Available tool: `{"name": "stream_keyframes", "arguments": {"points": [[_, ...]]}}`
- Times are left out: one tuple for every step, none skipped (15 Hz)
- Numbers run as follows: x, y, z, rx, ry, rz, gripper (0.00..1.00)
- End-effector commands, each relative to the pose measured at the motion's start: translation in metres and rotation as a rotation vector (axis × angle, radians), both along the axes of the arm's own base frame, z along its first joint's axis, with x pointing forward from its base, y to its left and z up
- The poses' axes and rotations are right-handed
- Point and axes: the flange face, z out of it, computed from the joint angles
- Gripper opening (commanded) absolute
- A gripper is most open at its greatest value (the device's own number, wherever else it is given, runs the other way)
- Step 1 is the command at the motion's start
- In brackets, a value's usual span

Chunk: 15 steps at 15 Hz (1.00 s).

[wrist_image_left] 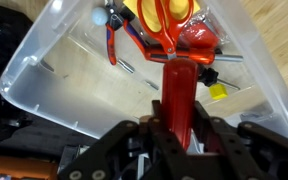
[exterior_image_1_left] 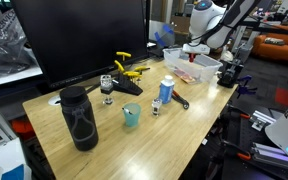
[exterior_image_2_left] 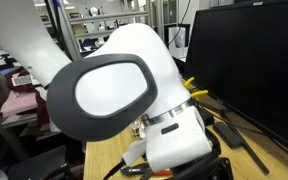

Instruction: Pick the screwdriver on the table and put it in the storage box

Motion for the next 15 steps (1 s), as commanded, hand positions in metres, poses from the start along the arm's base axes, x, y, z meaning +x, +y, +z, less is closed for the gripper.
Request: {"name": "stream_keyframes", "arguments": {"points": [[-0.001,-0.003,-0.008,0.004,0.009,-0.03,0.58],[-0.001,-0.003,-0.009,0.011,0.006,-0.037,0.63],[-0.001,-0.004,-0.01,0.013,0.008,-0.046,0.71],[0.0,-0.005,-0.011,0.003,0.011,-0.055,0.77],[0.0,-0.005,-0.011,-0.002,0.012,-0.059,0.85],[0.001,-0.005,-0.012,0.0,0.009,-0.059,0.92],[0.001,-0.003,-0.011,0.006,0.001,-0.054,0.98],[0.003,-0.001,-0.01,0.008,-0.004,-0.05,0.99],[0.005,0.003,-0.008,0.013,-0.012,-0.039,1.0],[0.007,0.007,-0.005,0.015,-0.021,-0.03,1.0],[0.01,0.011,-0.002,0.019,-0.035,-0.017,1.0],[0.013,0.018,0.003,0.039,-0.061,0.016,1.0],[0.016,0.026,0.008,0.055,-0.082,0.053,1.0],[0.019,0.033,0.012,0.071,-0.106,0.087,1.0],[0.022,0.043,0.017,0.088,-0.132,0.122,1.0]]}}
